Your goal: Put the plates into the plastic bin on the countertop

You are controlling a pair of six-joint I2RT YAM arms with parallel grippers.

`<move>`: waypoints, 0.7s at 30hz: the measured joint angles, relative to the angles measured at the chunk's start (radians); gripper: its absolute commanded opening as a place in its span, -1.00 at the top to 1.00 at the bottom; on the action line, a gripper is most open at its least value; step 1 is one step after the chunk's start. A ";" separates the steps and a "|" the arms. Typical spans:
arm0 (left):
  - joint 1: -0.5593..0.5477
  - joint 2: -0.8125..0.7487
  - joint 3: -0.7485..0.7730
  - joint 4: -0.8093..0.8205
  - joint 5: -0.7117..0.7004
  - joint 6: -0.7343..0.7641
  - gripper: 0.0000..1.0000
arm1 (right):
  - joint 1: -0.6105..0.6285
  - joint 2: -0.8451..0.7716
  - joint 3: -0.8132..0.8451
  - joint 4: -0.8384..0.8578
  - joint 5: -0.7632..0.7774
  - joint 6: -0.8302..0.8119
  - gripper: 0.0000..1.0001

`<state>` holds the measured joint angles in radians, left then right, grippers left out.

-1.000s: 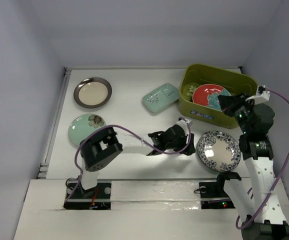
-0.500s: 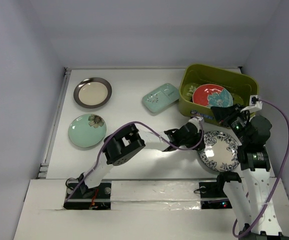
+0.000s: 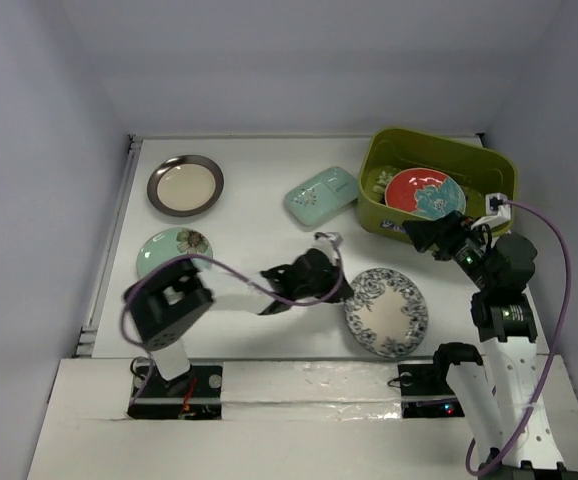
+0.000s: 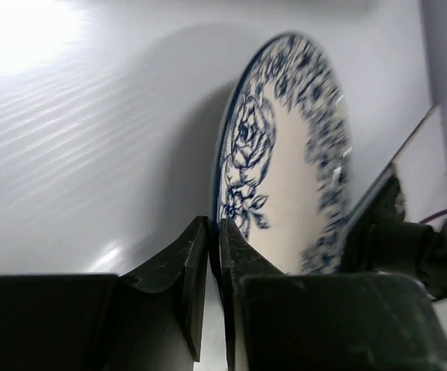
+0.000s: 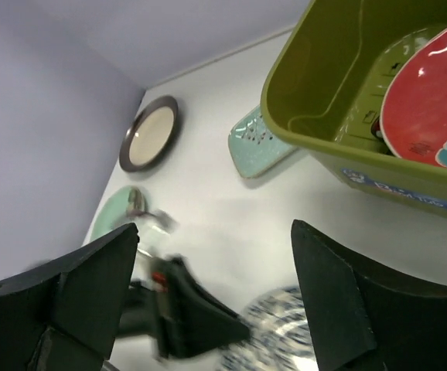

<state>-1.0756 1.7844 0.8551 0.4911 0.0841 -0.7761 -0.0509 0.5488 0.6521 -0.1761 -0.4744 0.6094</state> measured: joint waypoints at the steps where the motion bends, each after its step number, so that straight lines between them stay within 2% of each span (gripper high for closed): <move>1: 0.023 -0.083 -0.060 -0.003 -0.003 -0.001 1.00 | 0.004 -0.001 -0.002 -0.006 -0.013 -0.008 -0.76; 5: 0.128 -0.438 -0.262 -0.067 -0.021 0.010 1.00 | 0.039 -0.004 -0.024 -0.021 -0.037 -0.029 -0.80; 10: 0.259 -0.811 -0.372 -0.238 -0.071 0.018 1.00 | 0.127 0.028 -0.100 -0.001 -0.034 -0.034 -0.83; 15: 0.340 -1.012 -0.367 -0.336 -0.072 0.026 1.00 | 0.269 0.167 -0.195 0.071 -0.024 -0.024 -0.88; 21: 0.391 -1.067 -0.333 -0.407 -0.033 0.034 1.00 | 0.390 0.276 -0.220 0.181 -0.042 -0.001 -0.88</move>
<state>-0.6842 0.7177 0.5220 0.0837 0.0513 -0.7425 0.3389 0.8249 0.4324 0.0051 -0.5167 0.6086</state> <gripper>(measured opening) 0.065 0.947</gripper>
